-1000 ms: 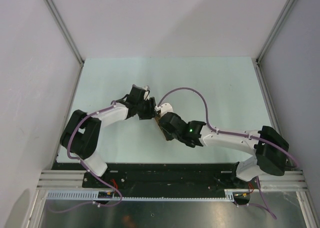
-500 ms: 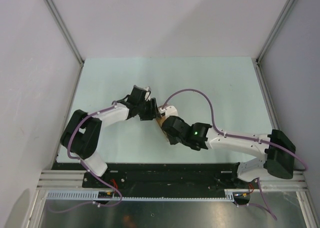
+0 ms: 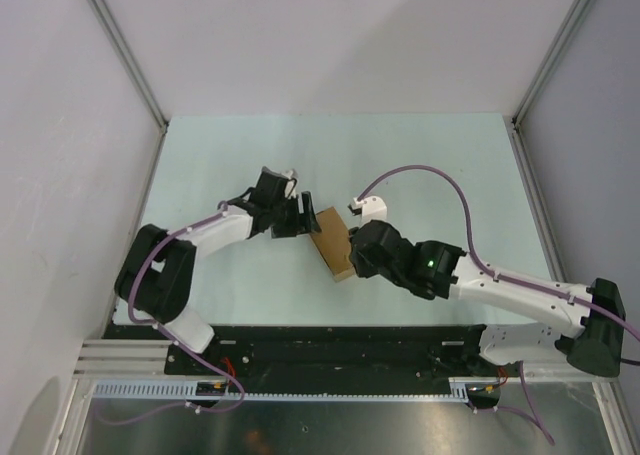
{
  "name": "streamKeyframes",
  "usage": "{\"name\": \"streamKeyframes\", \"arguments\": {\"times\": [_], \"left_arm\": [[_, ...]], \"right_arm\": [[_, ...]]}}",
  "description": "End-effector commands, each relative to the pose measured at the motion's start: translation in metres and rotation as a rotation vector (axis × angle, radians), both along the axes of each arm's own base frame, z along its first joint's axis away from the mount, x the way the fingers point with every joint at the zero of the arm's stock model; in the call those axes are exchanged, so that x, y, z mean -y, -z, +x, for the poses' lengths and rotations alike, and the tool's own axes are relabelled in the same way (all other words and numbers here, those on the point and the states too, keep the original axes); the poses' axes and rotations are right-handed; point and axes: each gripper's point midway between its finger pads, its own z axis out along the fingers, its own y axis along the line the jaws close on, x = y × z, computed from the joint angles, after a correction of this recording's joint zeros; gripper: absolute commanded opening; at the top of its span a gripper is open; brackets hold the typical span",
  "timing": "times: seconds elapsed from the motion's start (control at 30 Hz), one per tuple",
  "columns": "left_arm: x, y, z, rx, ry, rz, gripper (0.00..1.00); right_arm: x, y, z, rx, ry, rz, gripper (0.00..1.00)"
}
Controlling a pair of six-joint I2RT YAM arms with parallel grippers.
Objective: Unpack the express box
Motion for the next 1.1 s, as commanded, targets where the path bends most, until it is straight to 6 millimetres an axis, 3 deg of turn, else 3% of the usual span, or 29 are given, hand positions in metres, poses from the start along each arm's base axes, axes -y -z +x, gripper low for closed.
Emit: {"name": "streamKeyframes", "arguments": {"times": [0.0,0.07,0.13,0.2,0.27,0.3,0.37,0.43,0.47,0.6,0.73,0.87,0.93,1.07], "left_arm": [[-0.016,-0.057,0.025,0.186,-0.020,-0.012,0.80],[-0.022,-0.078,0.037,0.251,-0.027,-0.016,0.82],[-0.027,-0.086,0.049,0.299,-0.018,0.012,0.83],[-0.023,-0.092,0.063,0.335,0.013,0.031,0.83],[-0.013,-0.100,0.076,0.358,0.057,0.016,0.83],[-0.008,-0.088,0.081,0.342,0.087,0.022,0.83],[0.008,-0.092,0.089,0.349,0.142,-0.023,0.82],[0.022,-0.088,0.095,0.361,0.187,-0.047,0.81],[0.030,-0.096,0.098,0.378,0.207,-0.073,0.82],[0.064,-0.101,0.102,0.415,0.321,-0.131,0.82],[0.104,-0.097,0.098,0.419,0.424,-0.166,0.82],[0.134,-0.073,0.098,0.393,0.466,-0.155,0.81],[0.139,-0.060,0.094,0.376,0.468,-0.133,0.79],[0.131,-0.035,0.083,0.310,0.453,-0.111,0.77]], "right_arm": [[0.015,0.004,0.010,0.000,0.072,-0.029,0.00],[0.017,0.009,0.011,-0.020,0.092,-0.039,0.00],[0.015,0.012,0.011,-0.026,0.079,-0.040,0.00],[0.001,0.009,0.005,-0.022,-0.008,-0.009,0.00],[-0.020,0.008,-0.017,-0.038,-0.162,0.029,0.00],[-0.030,0.006,-0.022,-0.024,-0.208,0.041,0.00],[-0.042,0.020,-0.034,-0.034,-0.266,0.010,0.00],[-0.052,0.030,-0.035,-0.028,-0.275,-0.004,0.00],[-0.057,0.044,-0.036,-0.031,-0.271,-0.041,0.00],[-0.069,0.058,-0.022,-0.012,-0.191,-0.037,0.00],[-0.064,0.066,-0.010,0.007,-0.102,-0.054,0.00],[-0.050,0.078,-0.001,-0.005,-0.018,-0.099,0.00],[-0.036,0.085,0.005,-0.002,0.034,-0.144,0.00],[-0.014,0.087,0.016,-0.006,0.123,-0.148,0.00]]}}
